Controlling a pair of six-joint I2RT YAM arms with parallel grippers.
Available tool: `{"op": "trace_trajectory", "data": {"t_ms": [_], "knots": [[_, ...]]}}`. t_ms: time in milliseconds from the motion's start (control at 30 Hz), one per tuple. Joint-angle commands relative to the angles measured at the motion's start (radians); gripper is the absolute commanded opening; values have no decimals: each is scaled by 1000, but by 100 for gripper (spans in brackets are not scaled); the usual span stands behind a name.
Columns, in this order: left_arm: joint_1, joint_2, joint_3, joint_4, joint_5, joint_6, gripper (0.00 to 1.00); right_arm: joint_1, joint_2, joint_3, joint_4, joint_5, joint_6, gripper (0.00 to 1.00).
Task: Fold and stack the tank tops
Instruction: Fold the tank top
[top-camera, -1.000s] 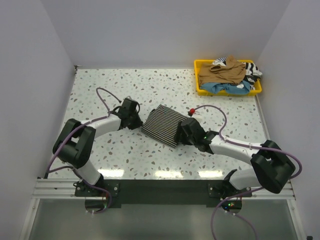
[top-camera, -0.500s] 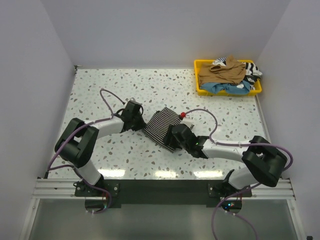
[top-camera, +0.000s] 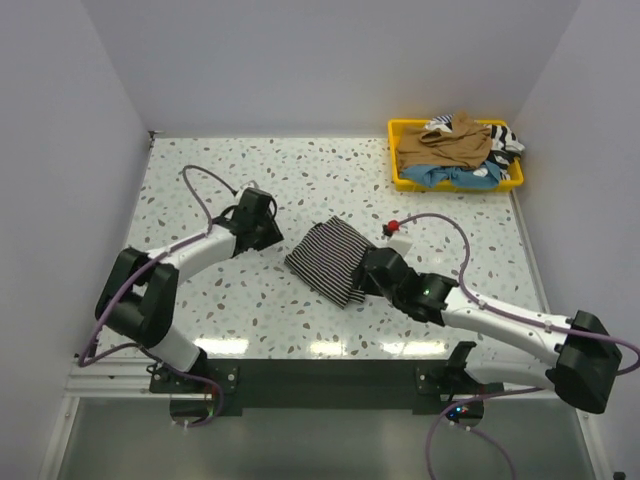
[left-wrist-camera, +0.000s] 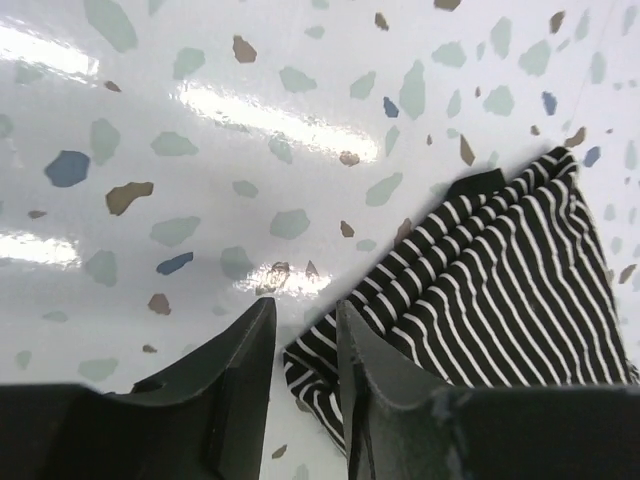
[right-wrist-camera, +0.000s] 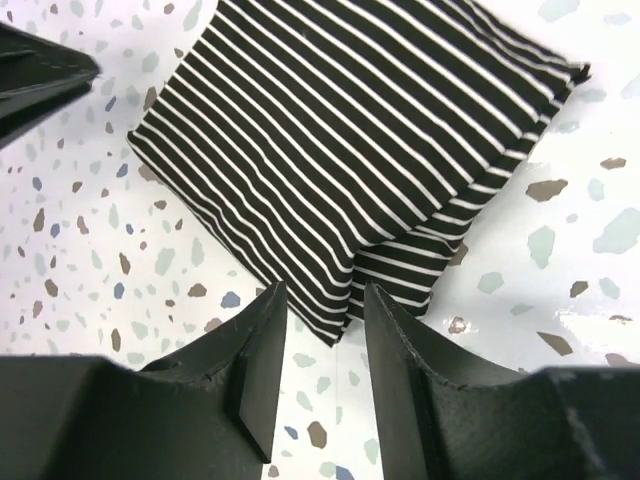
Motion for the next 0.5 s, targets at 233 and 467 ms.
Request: {"op": "trace_trajectory", "data": {"t_ms": [233,467], "knots": [[-165,-139,-61,26,0,-102,29,-32,386,341,-97,37,-393,14],[-164,17,-61,90,20,-109,27,-31,449,214,-60,-29,-322,4]]}}
